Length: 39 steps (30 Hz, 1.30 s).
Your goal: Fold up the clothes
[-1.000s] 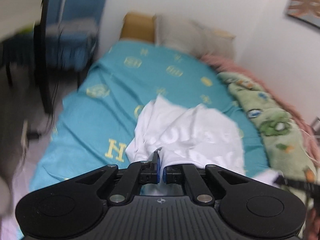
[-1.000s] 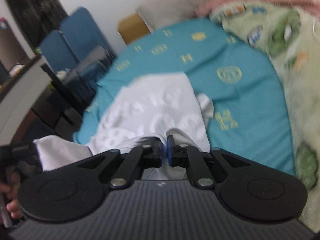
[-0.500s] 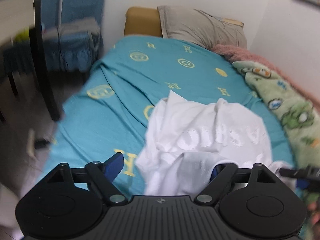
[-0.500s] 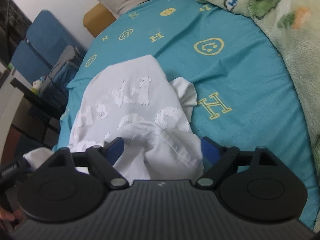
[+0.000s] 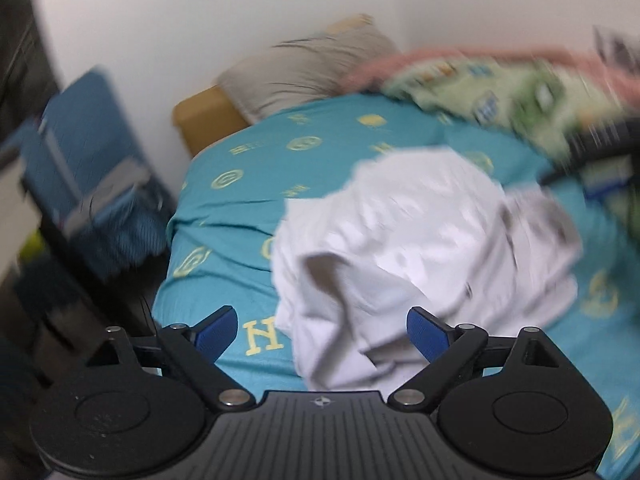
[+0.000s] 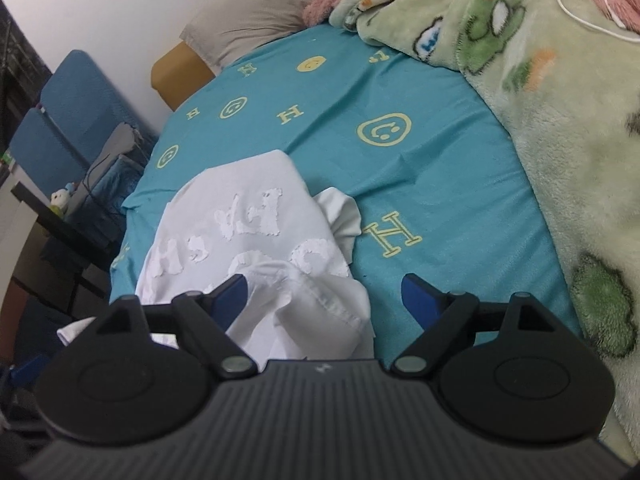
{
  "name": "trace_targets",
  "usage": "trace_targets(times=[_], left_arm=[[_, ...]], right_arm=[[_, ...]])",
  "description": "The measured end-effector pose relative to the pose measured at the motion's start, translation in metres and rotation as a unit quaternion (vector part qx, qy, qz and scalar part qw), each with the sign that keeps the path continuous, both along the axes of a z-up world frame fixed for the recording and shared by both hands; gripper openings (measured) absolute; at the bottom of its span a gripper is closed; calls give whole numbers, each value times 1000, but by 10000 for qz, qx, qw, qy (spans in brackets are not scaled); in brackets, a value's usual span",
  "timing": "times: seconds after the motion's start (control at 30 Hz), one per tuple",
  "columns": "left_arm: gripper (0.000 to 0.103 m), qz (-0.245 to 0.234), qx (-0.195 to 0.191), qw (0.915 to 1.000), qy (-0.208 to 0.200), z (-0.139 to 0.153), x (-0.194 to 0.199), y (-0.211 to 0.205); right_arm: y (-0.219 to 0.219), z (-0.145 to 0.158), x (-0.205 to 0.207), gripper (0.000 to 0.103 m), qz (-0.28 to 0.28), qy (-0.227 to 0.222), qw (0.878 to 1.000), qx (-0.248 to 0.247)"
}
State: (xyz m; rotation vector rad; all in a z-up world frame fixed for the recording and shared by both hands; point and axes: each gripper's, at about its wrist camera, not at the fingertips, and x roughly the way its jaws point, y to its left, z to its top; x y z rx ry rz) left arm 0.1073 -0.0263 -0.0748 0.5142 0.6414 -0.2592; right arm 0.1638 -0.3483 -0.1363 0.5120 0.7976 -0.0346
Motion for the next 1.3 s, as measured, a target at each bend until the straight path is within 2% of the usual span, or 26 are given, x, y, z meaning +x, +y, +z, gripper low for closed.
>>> trace_targets(times=[0.13, 0.27, 0.4, 0.5, 0.53, 0.8, 0.87, 0.97, 1.07, 1.13, 1.3], left_arm=[[94, -230, 982, 9942, -359, -32, -4, -33], [94, -210, 1956, 9741, -1111, -60, 0, -57], [95, 89, 1962, 9648, -1749, -53, 1, -57], [95, 187, 1558, 9664, -2037, -34, -4, -53], [95, 167, 1516, 9667, -2056, -33, -4, -53], [96, -284, 1899, 9651, -1780, -60, -1, -61], [96, -192, 1989, 9635, -1781, -68, 8, -60], [96, 213, 1758, 9685, -1750, -68, 27, -48], [96, 674, 896, 9745, -1944, -39, 33, -28], [96, 877, 298, 9725, -2138, -14, 29, -16], [96, 915, -101, 9684, -2316, 13, 24, -5]], right_arm=[[1, 0, 0, 85, 12, -34, 10000, 58], [2, -2, 1, 86, 21, -29, 9999, 118], [6, -4, 2, 86, 80, -33, 9999, 136], [9, -5, 3, 86, 109, -34, 9999, 96], [9, -6, 4, 86, 110, -23, 9999, 79], [14, -10, 4, 86, 116, 54, 9999, -32], [18, -10, 4, 85, 181, 21, 9998, -67], [24, -9, 3, 85, 285, -32, 9995, -119], [32, -4, 0, 86, 470, -204, 9984, -256], [40, 1, -3, 86, 645, -382, 9963, -430], [68, 4, -6, 86, 1194, -668, 9845, -1096]])
